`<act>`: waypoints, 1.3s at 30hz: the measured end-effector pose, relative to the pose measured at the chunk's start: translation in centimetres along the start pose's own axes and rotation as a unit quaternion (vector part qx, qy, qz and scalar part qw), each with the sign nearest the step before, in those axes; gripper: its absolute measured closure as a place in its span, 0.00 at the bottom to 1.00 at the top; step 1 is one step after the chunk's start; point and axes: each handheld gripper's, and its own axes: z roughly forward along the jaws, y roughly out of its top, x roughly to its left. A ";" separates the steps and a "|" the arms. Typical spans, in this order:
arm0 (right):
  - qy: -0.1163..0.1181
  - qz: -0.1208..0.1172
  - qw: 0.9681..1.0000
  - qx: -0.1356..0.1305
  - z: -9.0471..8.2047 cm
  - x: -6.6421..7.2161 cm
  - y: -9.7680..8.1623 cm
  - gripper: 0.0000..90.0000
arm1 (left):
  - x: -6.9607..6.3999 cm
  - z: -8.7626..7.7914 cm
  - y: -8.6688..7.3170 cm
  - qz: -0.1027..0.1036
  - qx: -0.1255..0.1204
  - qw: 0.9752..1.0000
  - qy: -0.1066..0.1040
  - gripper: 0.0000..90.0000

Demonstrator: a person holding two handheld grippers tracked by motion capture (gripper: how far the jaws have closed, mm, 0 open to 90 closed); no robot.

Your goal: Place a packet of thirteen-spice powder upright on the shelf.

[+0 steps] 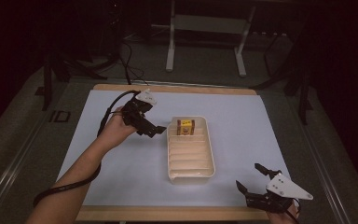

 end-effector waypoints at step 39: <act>-0.012 0.000 1.000 -0.011 -0.1 0.1 0.1 0.17 | -7.1 -0.3 -10.1 -0.063 -0.030 0.997 0.031 0.01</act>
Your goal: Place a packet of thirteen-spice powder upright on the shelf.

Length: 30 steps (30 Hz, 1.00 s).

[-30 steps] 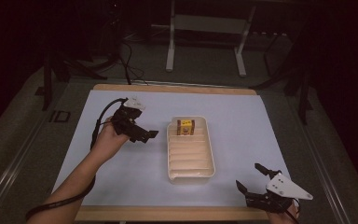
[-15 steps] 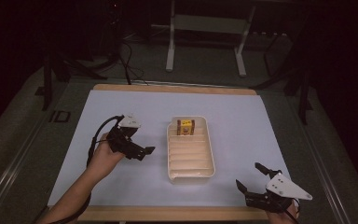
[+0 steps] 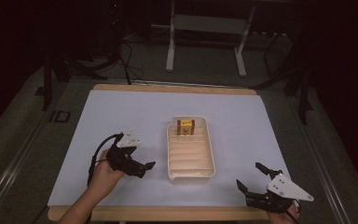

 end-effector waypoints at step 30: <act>-0.007 -0.009 1.000 0.003 0.0 0.1 0.0 0.17 | -0.9 -2.2 -6.7 -0.028 -0.009 1.000 0.009 0.01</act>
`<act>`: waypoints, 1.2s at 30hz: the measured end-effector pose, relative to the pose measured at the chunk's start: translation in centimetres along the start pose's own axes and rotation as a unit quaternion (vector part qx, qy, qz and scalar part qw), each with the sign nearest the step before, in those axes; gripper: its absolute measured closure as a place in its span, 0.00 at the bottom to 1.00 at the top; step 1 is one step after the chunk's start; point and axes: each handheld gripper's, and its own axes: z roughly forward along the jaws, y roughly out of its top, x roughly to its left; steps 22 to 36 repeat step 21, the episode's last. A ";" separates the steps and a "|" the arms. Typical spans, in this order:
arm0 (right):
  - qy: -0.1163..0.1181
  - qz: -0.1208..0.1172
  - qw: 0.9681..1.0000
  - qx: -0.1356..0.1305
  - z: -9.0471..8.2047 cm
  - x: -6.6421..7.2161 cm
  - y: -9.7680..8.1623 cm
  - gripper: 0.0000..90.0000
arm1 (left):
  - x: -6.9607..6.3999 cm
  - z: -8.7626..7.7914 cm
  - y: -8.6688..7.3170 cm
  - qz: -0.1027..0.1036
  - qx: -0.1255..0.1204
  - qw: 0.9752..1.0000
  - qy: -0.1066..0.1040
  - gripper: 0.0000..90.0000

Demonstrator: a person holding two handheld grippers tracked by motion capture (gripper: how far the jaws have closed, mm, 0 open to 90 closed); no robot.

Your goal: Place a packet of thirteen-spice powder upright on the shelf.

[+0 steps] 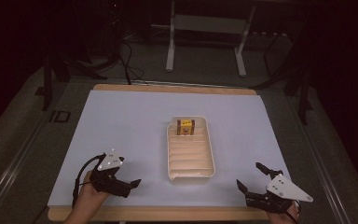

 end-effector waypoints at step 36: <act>0.005 0.003 1.000 -0.001 0.2 -0.2 0.0 0.17 | 0.1 0.3 -1.1 -0.022 -0.003 1.000 0.001 0.01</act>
